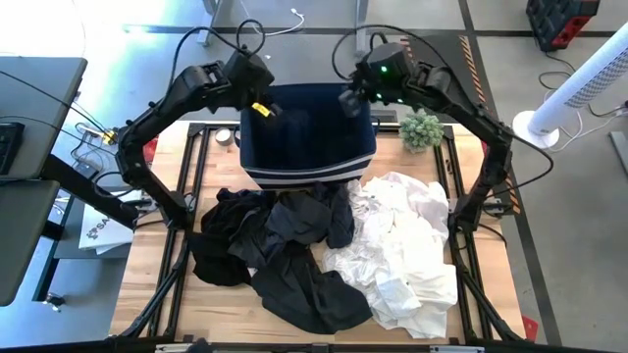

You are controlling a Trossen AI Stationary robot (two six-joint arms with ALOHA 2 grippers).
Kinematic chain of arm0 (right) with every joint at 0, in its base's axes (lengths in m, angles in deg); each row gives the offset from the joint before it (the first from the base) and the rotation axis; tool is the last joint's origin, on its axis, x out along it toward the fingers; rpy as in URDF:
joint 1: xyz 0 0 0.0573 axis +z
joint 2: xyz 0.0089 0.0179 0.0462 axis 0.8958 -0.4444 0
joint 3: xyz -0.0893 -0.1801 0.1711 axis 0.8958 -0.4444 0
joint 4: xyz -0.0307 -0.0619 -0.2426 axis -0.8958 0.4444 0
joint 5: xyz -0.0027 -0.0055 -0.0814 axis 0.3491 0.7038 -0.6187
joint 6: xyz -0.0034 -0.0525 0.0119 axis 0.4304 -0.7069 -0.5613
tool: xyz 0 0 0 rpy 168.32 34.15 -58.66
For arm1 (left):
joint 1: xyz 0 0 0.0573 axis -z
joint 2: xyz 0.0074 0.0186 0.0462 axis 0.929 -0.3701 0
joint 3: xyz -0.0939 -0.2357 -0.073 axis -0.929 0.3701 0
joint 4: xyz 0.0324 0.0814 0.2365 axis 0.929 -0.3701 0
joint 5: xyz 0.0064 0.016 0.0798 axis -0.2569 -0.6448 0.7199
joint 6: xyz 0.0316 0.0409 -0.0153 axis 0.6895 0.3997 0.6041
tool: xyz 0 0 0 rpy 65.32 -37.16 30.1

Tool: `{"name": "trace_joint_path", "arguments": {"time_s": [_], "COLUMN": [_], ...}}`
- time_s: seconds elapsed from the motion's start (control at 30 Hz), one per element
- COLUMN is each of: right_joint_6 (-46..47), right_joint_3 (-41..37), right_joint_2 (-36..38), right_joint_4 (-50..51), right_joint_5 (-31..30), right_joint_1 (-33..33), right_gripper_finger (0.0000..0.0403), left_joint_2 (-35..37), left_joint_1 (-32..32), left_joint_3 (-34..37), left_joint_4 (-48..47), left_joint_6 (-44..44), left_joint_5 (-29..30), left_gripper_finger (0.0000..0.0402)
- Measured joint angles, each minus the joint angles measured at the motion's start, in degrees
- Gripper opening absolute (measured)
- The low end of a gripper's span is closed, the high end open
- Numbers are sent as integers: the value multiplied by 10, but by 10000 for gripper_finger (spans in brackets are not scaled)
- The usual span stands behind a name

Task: Sort clothes
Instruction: Put the grey shorts into the blue bin

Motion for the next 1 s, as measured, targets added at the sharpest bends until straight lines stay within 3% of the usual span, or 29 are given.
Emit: {"name": "trace_joint_path", "arguments": {"time_s": [0.17,0.37,0.53,0.7,1.0], "right_joint_6": [-17,-67,-92,-108,-123], "right_joint_3": [5,5,5,5,5], "right_joint_2": [26,49,51,51,61], "right_joint_4": [108,132,119,118,159], "right_joint_5": [74,140,142,141,143], "right_joint_1": [33,100,135,143,142], "right_gripper_finger": [192,193,193,193,193], "left_joint_2": [41,86,81,87,77], "left_joint_1": [64,232,326,376,425], "left_joint_3": [0,-1,11,131,398], "left_joint_4": [-25,-52,-149,-137,112], "left_joint_6": [-22,-35,-229,-376,-501], "left_joint_5": [-31,-41,-60,-71,-116], "left_gripper_finger": [152,116,104,113,203]}}
